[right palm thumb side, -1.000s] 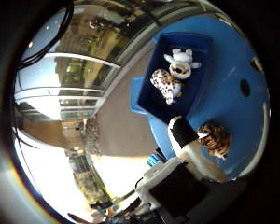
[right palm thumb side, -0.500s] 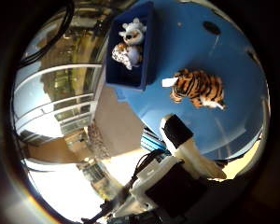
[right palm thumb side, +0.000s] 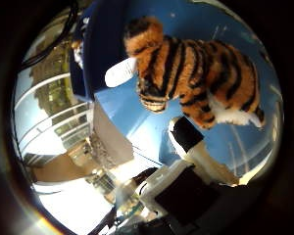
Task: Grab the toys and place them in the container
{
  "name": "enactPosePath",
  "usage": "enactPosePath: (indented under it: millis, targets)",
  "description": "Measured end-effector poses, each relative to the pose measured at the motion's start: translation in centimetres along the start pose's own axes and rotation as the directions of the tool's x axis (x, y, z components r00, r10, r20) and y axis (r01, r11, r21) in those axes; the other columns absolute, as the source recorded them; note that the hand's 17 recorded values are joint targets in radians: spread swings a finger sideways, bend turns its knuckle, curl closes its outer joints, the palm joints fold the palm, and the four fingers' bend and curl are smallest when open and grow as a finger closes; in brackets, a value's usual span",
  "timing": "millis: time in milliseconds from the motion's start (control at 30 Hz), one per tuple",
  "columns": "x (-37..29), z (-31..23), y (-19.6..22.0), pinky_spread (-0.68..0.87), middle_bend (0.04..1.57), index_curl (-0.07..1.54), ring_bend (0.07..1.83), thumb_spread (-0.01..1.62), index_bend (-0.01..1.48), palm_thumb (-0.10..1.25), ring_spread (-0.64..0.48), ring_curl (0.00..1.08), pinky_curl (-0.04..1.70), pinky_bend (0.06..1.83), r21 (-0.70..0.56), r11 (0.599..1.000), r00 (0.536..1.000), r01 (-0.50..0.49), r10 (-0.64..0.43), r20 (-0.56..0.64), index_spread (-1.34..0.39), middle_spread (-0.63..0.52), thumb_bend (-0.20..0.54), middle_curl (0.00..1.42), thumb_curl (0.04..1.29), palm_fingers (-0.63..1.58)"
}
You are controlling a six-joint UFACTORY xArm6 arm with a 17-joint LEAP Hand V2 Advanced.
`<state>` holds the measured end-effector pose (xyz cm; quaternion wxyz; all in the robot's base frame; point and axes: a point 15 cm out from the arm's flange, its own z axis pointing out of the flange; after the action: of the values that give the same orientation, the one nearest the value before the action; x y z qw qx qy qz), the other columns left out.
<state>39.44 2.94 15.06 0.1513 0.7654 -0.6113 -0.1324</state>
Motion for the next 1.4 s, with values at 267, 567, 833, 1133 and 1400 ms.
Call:
enactPosePath:
  millis: [267, 567, 833, 1133, 1400]
  targets:
    - [0.0, 2.3, 0.1, 0.48, 0.36, 0.22, 0.77, 1.11, 0.14, 0.56, 0.27, 0.35, 0.28, 0.82, -0.089, 0.996, 0.993, 0.008, -0.019, -0.117, -0.02, 0.04, -0.028, 0.40, 0.36, 0.73]
    - [-0.1, 0.5, 0.1, 0.39, 0.89, 0.16, 1.26, 1.07, 0.21, 0.80, 0.07, 0.59, 0.47, 1.12, -0.052, 0.998, 0.986, 0.041, -0.049, -0.158, -0.34, -0.11, 0.020, 0.71, 0.45, 1.07]
    - [0.0, -4.2, 1.5, 0.30, 1.09, 0.11, 1.34, 1.05, 0.38, 0.98, -0.02, 0.67, 0.62, 1.32, 0.049, 0.998, 0.987, 0.041, -0.033, -0.156, -0.59, -0.17, 0.052, 0.88, 0.59, 1.06]
    - [-1.5, -9.8, 7.7, 0.24, 1.14, 0.06, 1.40, 1.05, 0.58, 0.99, -0.06, 0.72, 0.73, 1.38, 0.058, 0.994, 0.987, 0.096, -0.088, -0.135, -0.83, -0.19, 0.001, 1.00, 0.69, 0.98]
    - [-4.4, -17.9, 10.8, 0.22, 1.16, 0.02, 1.43, 1.05, 0.69, 0.99, -0.07, 0.74, 0.78, 1.39, 0.151, 0.977, 0.984, 0.152, -0.135, -0.116, -0.95, -0.20, -0.013, 1.05, 0.76, 0.95]
